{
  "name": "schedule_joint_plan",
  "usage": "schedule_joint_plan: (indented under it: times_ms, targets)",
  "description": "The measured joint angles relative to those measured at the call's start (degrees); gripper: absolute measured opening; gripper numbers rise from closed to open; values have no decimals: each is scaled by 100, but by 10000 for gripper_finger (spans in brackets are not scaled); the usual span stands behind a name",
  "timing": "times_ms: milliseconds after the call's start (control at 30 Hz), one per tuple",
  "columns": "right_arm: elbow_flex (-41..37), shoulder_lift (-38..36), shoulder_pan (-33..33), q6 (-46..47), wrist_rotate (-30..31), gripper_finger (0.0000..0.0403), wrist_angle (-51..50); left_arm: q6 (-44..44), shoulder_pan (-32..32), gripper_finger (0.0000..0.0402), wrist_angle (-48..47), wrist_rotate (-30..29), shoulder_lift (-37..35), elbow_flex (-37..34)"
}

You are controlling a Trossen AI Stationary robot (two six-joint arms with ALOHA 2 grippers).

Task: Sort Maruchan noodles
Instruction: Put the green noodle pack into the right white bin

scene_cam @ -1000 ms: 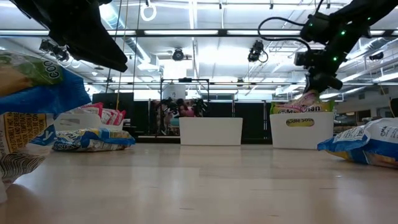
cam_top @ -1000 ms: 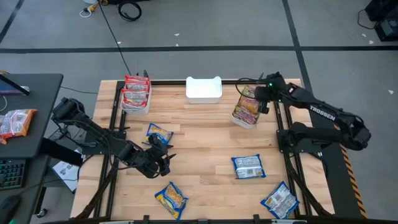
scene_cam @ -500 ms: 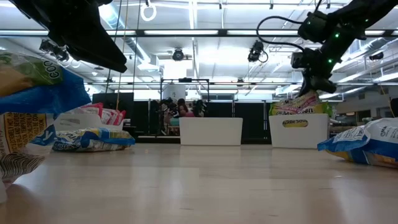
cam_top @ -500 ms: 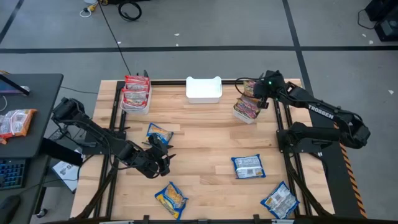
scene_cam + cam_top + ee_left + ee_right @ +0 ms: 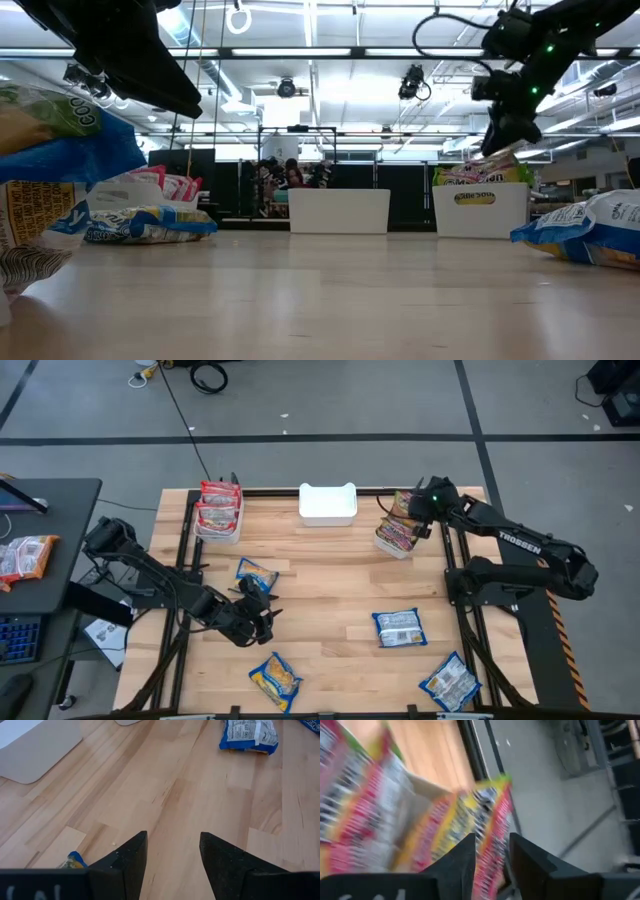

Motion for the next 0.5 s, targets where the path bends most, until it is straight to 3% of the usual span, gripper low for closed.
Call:
schedule_joint_plan:
  times_ms: [200,400,500]
  targets:
    - [4,75,52,1224,-916,125,-271,47,64,188,0,0,0,0]
    - [4,698,-175,1747,-44,116,-371,44,179,188,33,0,0,0]
    - [13,941,-169,1782,-485,115,-580,9,177,188,31,31,0,0]
